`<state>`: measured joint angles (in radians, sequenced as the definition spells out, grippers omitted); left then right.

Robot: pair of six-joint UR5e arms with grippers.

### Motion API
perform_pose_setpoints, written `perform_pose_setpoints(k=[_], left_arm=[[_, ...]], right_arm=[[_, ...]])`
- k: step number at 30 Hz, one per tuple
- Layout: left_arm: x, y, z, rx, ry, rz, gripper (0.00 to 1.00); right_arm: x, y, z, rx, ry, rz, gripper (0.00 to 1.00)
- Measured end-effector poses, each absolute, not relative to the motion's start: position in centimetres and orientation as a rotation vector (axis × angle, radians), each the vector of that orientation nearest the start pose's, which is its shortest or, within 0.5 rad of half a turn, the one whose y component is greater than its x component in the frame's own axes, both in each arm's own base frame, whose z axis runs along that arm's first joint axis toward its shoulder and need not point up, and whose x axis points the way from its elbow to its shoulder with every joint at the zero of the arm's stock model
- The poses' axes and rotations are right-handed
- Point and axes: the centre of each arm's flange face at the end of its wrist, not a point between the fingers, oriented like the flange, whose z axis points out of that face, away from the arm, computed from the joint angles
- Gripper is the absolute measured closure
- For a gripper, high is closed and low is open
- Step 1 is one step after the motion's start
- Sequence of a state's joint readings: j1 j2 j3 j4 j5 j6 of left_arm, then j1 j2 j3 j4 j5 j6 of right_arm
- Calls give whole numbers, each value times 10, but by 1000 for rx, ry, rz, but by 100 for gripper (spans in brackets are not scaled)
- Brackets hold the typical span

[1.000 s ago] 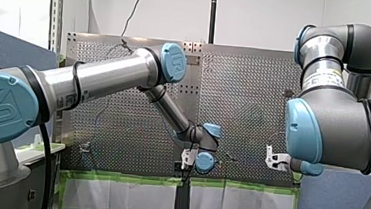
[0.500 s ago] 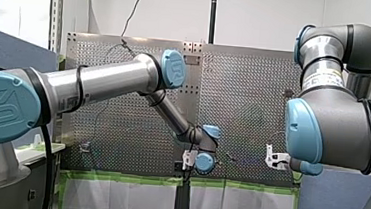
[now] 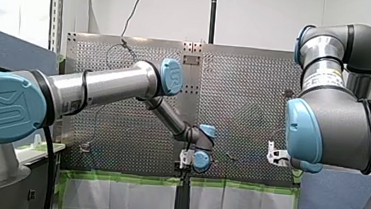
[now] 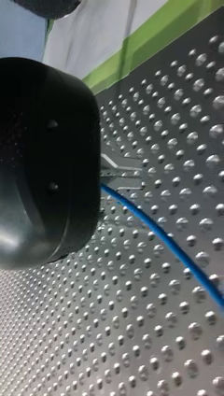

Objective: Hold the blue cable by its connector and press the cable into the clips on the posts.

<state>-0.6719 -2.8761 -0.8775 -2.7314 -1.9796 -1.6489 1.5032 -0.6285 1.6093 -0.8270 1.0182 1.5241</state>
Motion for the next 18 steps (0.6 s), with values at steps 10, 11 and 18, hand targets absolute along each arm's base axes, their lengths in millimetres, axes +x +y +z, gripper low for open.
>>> perform_pose_setpoints(k=[10, 11, 18], left_arm=[[579, -563, -67, 226, 1748, -196, 88], [581, -562, -67, 225, 1747, -197, 88], [590, -559, -62, 214, 1736, -202, 88]], right_arm=[[138, -654, -18, 1606, -1038, 1506, 100], [138, -655, -17, 1599, -1039, 1508, 100], [136, -665, -11, 1572, -1036, 1521, 100]])
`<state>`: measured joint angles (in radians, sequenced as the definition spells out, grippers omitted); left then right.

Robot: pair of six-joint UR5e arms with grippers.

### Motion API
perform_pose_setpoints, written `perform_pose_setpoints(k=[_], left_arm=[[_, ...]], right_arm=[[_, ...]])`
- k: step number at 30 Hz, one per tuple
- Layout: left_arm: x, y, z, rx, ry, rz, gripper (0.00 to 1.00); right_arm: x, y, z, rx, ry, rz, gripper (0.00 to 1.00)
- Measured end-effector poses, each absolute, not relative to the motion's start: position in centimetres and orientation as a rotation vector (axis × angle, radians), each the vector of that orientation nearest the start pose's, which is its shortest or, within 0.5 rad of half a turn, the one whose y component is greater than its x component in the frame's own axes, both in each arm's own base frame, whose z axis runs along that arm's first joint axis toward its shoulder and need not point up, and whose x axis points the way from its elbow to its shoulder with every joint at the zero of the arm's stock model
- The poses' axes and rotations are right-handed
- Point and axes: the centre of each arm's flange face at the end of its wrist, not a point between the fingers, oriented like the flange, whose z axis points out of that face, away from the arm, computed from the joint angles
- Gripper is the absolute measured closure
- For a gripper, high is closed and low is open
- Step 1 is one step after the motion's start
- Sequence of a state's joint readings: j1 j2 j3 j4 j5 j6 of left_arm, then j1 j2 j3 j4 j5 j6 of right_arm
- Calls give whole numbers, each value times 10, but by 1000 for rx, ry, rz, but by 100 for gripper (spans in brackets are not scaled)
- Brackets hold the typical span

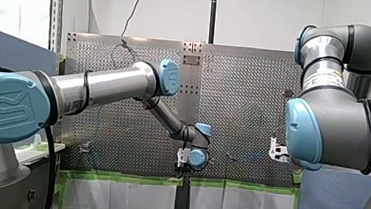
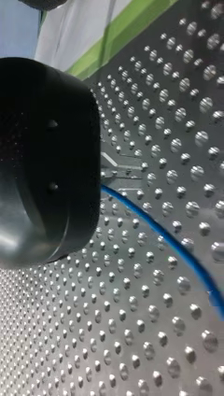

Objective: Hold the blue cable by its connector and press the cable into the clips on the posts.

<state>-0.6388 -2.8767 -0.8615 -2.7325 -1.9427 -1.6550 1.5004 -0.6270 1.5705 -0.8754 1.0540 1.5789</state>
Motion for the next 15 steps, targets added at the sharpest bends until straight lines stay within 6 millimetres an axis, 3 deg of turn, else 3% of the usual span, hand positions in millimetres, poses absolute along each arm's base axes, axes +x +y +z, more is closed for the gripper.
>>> perform_pose_setpoints(k=[8, 15], left_arm=[[601, -555, -55, 191, 1723, -193, 88], [605, -554, -51, 173, 1714, -181, 88]], right_arm=[[136, -678, -7, 1546, -1059, 1547, 100], [135, -688, -28, 1567, -1085, 1486, 100]])
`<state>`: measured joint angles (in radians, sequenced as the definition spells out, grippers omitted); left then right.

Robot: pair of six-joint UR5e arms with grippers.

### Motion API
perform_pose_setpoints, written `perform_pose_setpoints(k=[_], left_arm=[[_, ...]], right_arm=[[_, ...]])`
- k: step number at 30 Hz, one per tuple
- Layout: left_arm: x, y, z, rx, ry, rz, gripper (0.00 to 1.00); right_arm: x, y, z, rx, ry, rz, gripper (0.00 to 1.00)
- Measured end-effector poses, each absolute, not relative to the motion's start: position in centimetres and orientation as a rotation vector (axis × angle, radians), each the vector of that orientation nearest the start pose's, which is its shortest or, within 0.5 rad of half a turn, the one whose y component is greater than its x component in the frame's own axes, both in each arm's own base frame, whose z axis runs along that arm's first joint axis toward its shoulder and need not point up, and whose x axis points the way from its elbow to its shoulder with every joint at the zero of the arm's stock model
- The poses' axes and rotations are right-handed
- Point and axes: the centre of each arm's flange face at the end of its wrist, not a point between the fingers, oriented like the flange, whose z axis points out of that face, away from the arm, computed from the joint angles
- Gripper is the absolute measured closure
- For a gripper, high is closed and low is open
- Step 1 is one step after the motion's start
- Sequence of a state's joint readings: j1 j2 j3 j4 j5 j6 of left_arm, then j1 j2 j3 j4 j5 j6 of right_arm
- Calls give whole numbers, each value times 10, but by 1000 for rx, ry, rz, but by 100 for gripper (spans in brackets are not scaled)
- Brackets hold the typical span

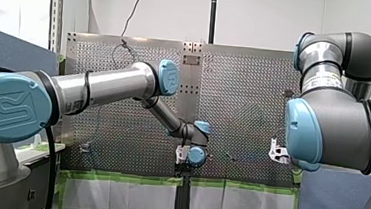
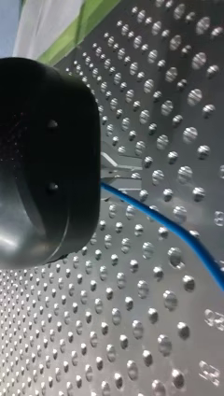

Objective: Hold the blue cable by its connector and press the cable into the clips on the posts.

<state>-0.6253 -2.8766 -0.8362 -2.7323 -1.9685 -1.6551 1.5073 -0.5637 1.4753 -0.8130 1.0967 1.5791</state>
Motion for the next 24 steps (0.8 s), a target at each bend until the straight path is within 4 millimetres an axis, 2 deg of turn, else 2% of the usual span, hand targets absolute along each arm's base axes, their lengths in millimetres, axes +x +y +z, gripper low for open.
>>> perform_pose_setpoints(k=[7, 17, 24], left_arm=[[608, -551, -51, 163, 1712, -169, 88], [609, -549, -50, 153, 1711, -156, 88], [609, -548, -50, 152, 1711, -153, 86]], right_arm=[[137, -697, -53, 1622, -1096, 1435, 100], [138, -717, -55, 1626, -1100, 1448, 100], [137, -728, -48, 1610, -1090, 1461, 100]])
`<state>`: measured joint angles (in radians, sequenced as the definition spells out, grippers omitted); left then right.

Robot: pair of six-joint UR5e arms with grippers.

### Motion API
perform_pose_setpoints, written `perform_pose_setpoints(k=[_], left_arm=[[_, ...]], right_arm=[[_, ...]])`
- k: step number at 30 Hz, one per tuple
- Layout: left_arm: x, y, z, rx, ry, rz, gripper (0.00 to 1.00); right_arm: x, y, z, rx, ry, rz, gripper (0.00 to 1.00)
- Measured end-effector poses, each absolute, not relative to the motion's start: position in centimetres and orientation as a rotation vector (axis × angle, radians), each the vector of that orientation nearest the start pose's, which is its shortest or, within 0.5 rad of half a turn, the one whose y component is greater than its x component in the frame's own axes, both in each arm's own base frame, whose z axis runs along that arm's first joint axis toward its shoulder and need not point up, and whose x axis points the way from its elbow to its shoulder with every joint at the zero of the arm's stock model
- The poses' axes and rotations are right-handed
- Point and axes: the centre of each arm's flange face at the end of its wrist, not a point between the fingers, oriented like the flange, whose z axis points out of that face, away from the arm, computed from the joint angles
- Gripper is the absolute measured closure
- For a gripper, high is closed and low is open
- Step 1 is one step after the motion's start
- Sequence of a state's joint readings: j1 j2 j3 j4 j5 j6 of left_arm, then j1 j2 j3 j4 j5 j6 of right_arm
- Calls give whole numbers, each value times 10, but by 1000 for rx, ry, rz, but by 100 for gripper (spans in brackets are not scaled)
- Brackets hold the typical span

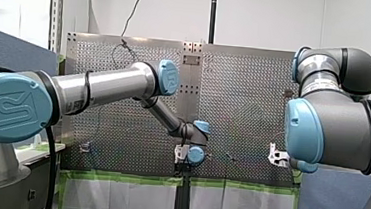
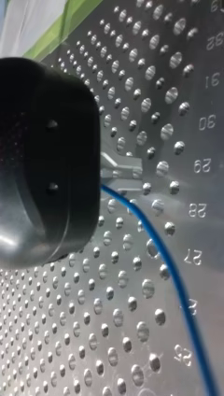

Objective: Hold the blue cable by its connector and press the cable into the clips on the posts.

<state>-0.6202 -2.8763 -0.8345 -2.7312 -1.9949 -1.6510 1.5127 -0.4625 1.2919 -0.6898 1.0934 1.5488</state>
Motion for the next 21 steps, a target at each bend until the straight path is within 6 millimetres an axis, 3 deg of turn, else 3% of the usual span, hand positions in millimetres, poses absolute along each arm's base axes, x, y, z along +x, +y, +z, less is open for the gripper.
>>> perform_pose_setpoints(k=[2, 3, 5, 6, 8, 9, 11, 15, 16, 17, 21], left_arm=[[609, -548, -51, 152, 1712, -151, 76], [608, -548, -51, 152, 1713, -150, 76], [607, -547, -53, 156, 1717, -149, 57], [605, -547, -55, 160, 1720, -147, 57], [602, -546, -59, 170, 1725, -143, 38], [600, -546, -61, 181, 1728, -140, 38], [595, -548, -64, 205, 1732, -138, 25], [587, -553, -68, 281, 1744, -138, 22], [586, -554, -68, 299, 1748, -138, 16], [584, -555, -69, 315, 1751, -140, 0], [577, -558, -72, 380, 1773, -155, 0]], right_arm=[[137, -730, -46, 1607, -1089, 1464, 100], [137, -731, -46, 1608, -1089, 1463, 100], [137, -731, -46, 1610, -1090, 1462, 100], [137, -731, -46, 1611, -1090, 1461, 100], [137, -731, -46, 1614, -1091, 1460, 100], [137, -731, -46, 1615, -1091, 1459, 100], [137, -731, -46, 1616, -1091, 1459, 100], [137, -731, -46, 1618, -1092, 1459, 100], [137, -731, -46, 1619, -1093, 1459, 100], [137, -731, -46, 1619, -1093, 1458, 100], [138, -730, -46, 1622, -1094, 1460, 100]])
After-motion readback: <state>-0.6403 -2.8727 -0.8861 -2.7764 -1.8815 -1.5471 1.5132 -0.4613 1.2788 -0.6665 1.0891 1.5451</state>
